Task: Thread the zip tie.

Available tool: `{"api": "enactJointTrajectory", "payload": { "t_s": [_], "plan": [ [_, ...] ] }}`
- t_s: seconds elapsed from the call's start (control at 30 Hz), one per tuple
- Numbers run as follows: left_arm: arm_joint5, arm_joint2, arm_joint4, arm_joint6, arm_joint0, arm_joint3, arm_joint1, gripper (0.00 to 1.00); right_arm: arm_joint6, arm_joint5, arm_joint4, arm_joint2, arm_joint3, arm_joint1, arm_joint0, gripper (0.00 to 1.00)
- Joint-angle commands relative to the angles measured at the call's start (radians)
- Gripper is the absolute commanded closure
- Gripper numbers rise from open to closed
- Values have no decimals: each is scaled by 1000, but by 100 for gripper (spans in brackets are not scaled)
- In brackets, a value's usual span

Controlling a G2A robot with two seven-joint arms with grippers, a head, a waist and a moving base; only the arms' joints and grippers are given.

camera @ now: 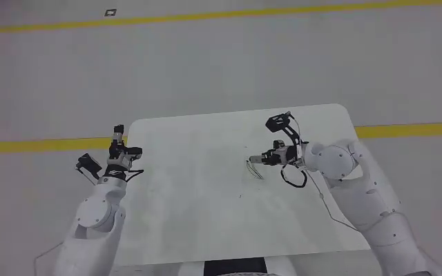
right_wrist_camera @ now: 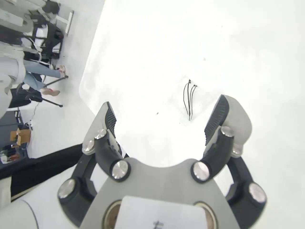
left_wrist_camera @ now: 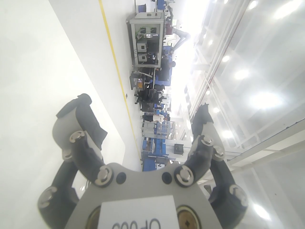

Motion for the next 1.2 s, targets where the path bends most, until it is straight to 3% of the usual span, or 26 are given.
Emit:
{"api": "enactJointTrajectory", "payload": {
  "t_s": [0.0,0.23,0.4,0.47,0.6,0.67,0.73,0.97,1.07,1.17],
  "plan": [
    [0,0,0,0,0,0,0,0,3,-2,3,3,-1,1,-1,0],
    [0,0,0,0,0,0,0,0,3,-2,3,3,-1,1,-1,0],
    [0,0,0,0,0,0,0,0,141,-59,-198,-85,-43,6,54,0],
    [0,0,0,0,0,0,0,0,224,-85,-210,-126,-49,5,84,0],
    [0,0,0,0,0,0,0,0,236,-132,-259,-228,-19,12,119,0],
    [0,0,0,0,0,0,0,0,236,-118,-240,-265,-17,19,134,0],
    [0,0,0,0,0,0,0,0,236,-84,-216,-259,-25,22,144,0],
    [0,0,0,0,0,0,0,0,227,-84,-217,-261,-26,21,143,0],
    [0,0,0,0,0,0,0,0,192,-73,-233,-298,-8,13,156,0],
    [0,0,0,0,0,0,0,0,192,-26,-248,-351,30,-5,205,0]
  ]
}}
